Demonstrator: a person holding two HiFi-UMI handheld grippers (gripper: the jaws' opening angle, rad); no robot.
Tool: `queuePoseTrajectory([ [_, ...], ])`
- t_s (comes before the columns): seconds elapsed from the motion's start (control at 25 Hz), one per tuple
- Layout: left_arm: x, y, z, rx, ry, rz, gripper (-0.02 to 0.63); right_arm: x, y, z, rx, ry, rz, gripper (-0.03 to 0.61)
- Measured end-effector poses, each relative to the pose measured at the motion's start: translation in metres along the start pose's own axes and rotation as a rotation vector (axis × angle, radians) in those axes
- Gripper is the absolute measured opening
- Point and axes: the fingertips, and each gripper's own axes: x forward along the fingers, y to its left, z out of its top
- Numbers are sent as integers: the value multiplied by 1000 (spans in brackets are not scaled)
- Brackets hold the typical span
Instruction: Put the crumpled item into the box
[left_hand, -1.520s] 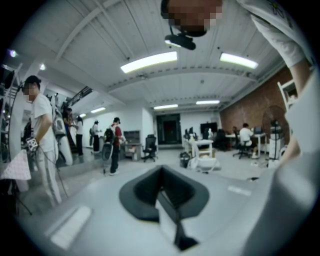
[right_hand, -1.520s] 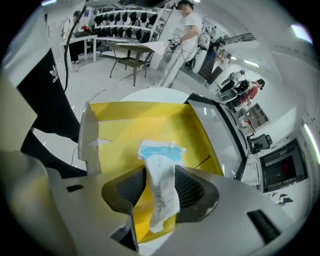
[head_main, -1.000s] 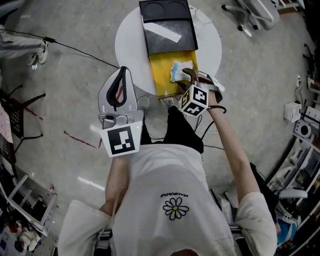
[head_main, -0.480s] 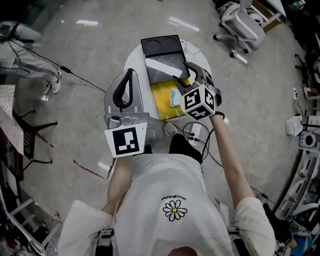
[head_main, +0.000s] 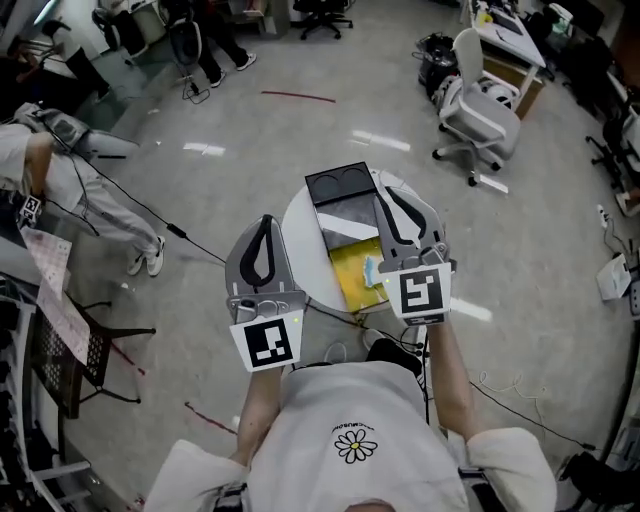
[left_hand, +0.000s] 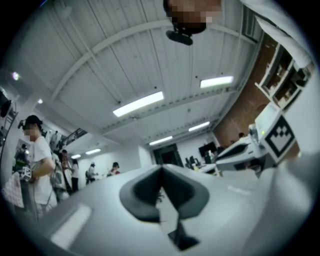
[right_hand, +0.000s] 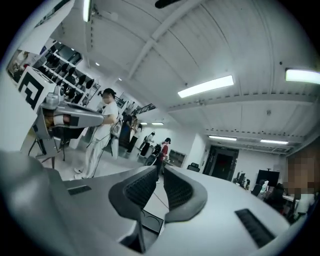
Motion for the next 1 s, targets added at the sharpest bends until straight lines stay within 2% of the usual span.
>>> queuePoseTrajectory([
  [0.16,-8,13,11,-6,-16,11,0,-20,4,15,18,-18,-59,2],
  [0.28,-15,20,13,-19,-18,13,0,-34,14,24,14,-42,-102,0],
  [0.4,-23,21,11,-17,-13,-2,0,-48,25,24,55,-39,-129,0],
  [0.64,-31,21,0,-19,0,-34,0,-64,44,8,163,-7,-148,-1],
  [1.0,-37,25,-14,-46,16,-57,0,-72,58,-7,194,58,-162,-2],
])
